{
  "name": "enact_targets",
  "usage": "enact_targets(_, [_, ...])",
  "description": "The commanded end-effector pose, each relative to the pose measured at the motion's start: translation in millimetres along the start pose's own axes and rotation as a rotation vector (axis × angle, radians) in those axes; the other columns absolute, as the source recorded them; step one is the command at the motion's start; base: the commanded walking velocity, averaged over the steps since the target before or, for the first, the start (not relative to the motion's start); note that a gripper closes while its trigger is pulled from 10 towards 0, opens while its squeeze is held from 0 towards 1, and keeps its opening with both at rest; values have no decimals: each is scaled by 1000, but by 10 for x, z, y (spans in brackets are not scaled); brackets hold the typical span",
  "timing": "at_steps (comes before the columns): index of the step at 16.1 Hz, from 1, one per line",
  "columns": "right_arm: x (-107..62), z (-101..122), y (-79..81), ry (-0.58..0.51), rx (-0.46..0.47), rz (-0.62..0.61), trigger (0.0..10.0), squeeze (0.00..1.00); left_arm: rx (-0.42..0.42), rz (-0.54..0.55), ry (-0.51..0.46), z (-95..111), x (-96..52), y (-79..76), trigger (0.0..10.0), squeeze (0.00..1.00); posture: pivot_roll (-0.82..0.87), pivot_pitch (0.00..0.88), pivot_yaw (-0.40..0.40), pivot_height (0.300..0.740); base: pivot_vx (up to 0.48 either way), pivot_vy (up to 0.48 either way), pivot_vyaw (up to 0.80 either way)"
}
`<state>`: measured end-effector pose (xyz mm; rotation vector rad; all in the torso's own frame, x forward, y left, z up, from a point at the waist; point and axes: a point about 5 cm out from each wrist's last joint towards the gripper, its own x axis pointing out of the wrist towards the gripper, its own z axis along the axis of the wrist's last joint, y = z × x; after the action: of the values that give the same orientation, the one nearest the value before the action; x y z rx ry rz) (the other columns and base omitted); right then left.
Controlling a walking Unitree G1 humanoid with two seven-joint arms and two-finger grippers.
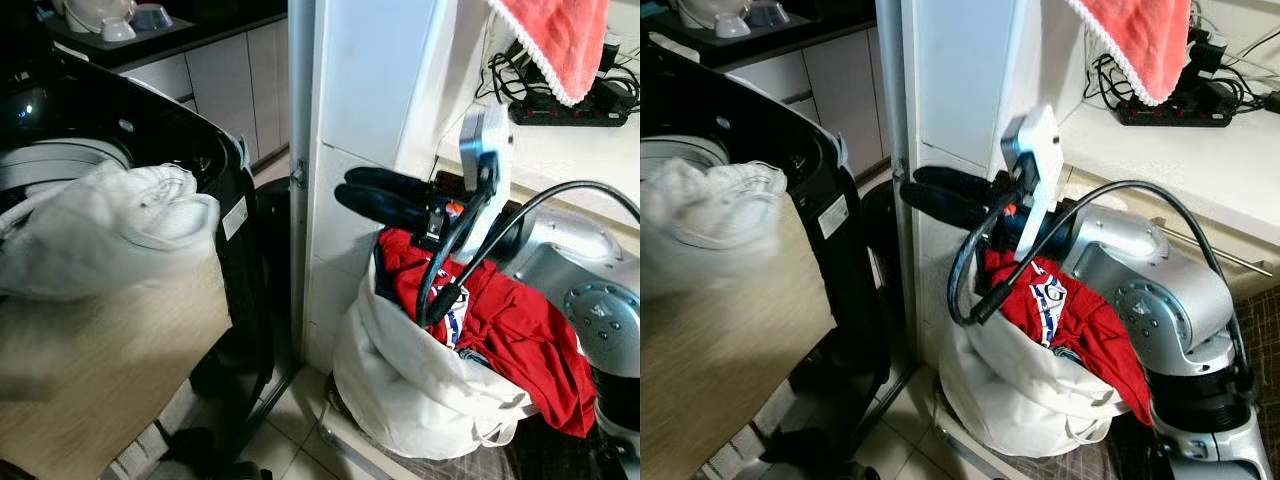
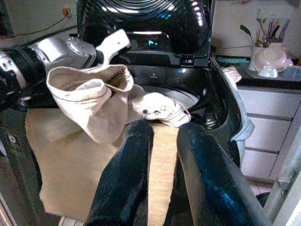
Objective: Clothes washing
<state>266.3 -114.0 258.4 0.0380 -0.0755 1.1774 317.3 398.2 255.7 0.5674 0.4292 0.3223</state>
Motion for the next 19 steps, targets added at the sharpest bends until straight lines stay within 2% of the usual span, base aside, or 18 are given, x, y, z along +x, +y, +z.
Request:
enact_targets(1, [11,37,34,-1,-26,15,10000,0,-115,-40,-122,236,-63,30,10000,0,-53,0,12,740,0,0,0])
enact_targets(2, [10,38,31,-3,-26,13,10000,0,-155,-74,-187,339,-79,4,10000,0,-46,0,3,740,0,0,0])
enact_targets(3, [8,49,10,-13,-27,1,10000,0,-214,-222,-482,740,-195,-156,10000,0,-42,0,0,740,0,0,0])
enact_targets(4, [7,55,-4,-18,-30,-9,10000,0,-262,-280,-565,859,-250,-213,10000,0,-43,0,0,740,0,0,0])
enact_targets(5, [1,66,-32,-27,-35,-30,10000,0,-315,-396,-691,1031,-366,-301,10000,0,-45,0,0,740,0,0,0])
enact_targets(6, [-19,82,-53,-34,-35,-44,10000,0,-366,-605,-825,1178,-550,-449,10000,0,-45,0,0,740,0,0,0])
enact_targets(7, [-29,85,-55,-34,-35,-46,10000,0,-398,-713,-853,1212,-635,-527,10000,0,-50,0,6,740,0,0,0])
enact_targets(8, [-59,87,-51,-28,-38,-46,10000,0,-383,-949,-864,1202,-812,-716,10000,0,-55,0,10,740,0,0,0])
enact_targets(9, [-91,85,-45,-18,-41,-44,10000,0,-332,-1123,-827,1129,-932,-874,10000,0,-56,0,12,740,0,0,0])
enact_targets(10, [-106,83,-39,-11,-43,-41,10000,0,-289,-1190,-789,1069,-975,-942,10000,0,-58,0,15,740,0,0,0])
enact_targets(11, [-148,72,-18,13,-47,-24,10000,0,-171,-1335,-642,864,-1057,-1077,10000,0,-58,0,17,740,0,0,0])
enact_targets(12, [-157,70,-16,17,-48,-22,10000,0,-142,-1355,-597,808,-1067,-1105,10000,0,-58,0,17,740,0,0,0])
enact_targets(13, [-166,68,-18,20,-47,-22,10000,0,-78,-1369,-478,665,-1068,-1160,10000,0,-55,0,13,740,0,0,0])
enact_targets(14, [-170,67,-22,23,-48,-22,10000,0,-18,-1340,-363,528,-1049,-1193,10000,0,-55,0,13,740,0,0,0])
enact_targets(15, [-169,66,-25,26,-50,-22,10000,0,15,-1273,-297,448,-987,-1195,10000,0,-52,0,10,740,0,0,0])
enact_targets(17, [-160,75,-42,28,-58,-22,10000,0,136,-976,-137,302,-737,-1029,10000,0,-50,0,7,740,0,0,0])
enact_targets(18, [-163,79,-48,29,-61,-23,10000,0,142,-885,-112,294,-677,-943,10000,0,-50,0,7,740,0,0,0])
enact_targets(19, [-167,87,-57,27,-64,-27,10000,0,147,-746,-108,322,-595,-800,10000,0,-49,0,7,740,0,0,0])
